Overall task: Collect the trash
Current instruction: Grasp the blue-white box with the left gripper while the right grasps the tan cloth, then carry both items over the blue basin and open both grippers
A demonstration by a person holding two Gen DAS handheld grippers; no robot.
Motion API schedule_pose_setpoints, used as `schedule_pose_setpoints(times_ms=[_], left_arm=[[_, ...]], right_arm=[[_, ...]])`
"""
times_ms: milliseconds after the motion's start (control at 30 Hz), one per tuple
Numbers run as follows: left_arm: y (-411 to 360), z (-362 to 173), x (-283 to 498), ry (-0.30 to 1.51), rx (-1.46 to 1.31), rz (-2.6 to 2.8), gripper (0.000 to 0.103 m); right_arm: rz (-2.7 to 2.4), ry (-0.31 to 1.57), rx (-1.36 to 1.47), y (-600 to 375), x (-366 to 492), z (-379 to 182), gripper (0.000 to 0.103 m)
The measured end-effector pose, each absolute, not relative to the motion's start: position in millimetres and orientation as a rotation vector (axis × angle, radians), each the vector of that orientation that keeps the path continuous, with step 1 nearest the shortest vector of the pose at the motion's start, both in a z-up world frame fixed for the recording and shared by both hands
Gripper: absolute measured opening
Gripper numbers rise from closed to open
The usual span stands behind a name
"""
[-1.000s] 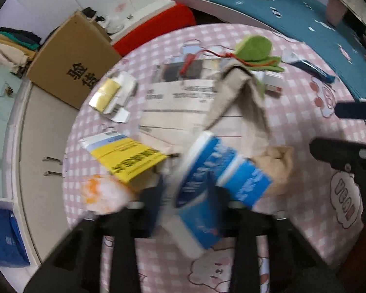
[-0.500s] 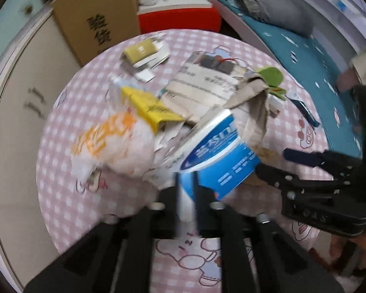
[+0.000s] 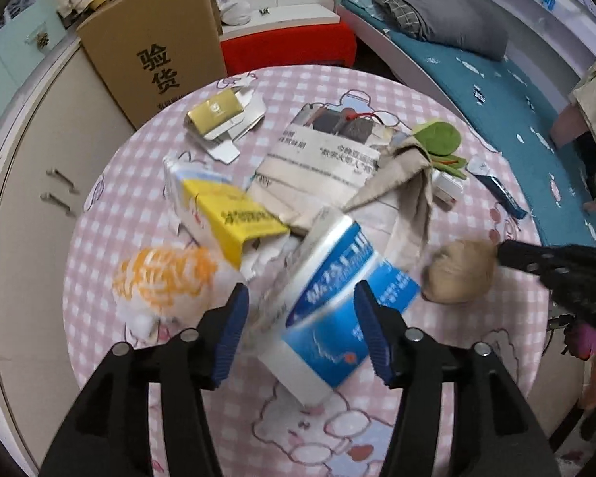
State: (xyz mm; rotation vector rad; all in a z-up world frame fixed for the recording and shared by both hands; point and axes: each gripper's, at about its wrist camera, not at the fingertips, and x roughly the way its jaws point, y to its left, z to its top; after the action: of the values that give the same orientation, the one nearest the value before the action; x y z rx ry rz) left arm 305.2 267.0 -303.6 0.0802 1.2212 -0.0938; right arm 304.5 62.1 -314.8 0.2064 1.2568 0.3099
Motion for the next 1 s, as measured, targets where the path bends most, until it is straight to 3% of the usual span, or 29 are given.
schedule_pose_setpoints(times_ms=[267, 400, 433, 467, 500, 533, 633, 733, 867, 1000], left_arm=[[262, -343, 325, 1.330, 0.106, -0.146, 0.054], [256, -341, 319, 1.319, 0.098, -0.162, 0.031], [255, -340, 317, 1.317, 0.094, -0.165, 0.027], [253, -338, 314, 1.316, 0.086, -0.167, 0.025], [251, -336, 310, 1.313, 0.071, -0.169, 0.023], [250, -333, 305, 1.308, 0.060, -0.169, 0.022], [248, -327, 293, 1.304, 0.004, -0.170, 0.021], [246, -320, 279, 1.304, -0.047, -0.170, 0.021], [243, -308, 270, 1.294, -0.096, -0.141, 0.021], [228, -284, 272, 1.262, -0.143, -0.129, 0.021]], right_arm=[[0.318, 1.272, 0.256, 52, 310, -318, 0.006], [0.310, 1.285, 0.220, 58, 304, -325, 0.007], [0.309, 1.291, 0.205, 61, 303, -328, 0.017], [0.305, 1.294, 0.187, 64, 303, -330, 0.040], [0.305, 1.290, 0.179, 66, 302, -332, 0.052], [0.304, 1.279, 0.166, 68, 302, -333, 0.057], [0.344, 1.296, 0.141, 75, 304, -341, 0.057], [0.395, 1.325, 0.124, 83, 307, -351, 0.032], [0.449, 1.316, 0.140, 77, 308, -347, 0.022], [0.477, 1.289, 0.183, 47, 308, -326, 0.019]])
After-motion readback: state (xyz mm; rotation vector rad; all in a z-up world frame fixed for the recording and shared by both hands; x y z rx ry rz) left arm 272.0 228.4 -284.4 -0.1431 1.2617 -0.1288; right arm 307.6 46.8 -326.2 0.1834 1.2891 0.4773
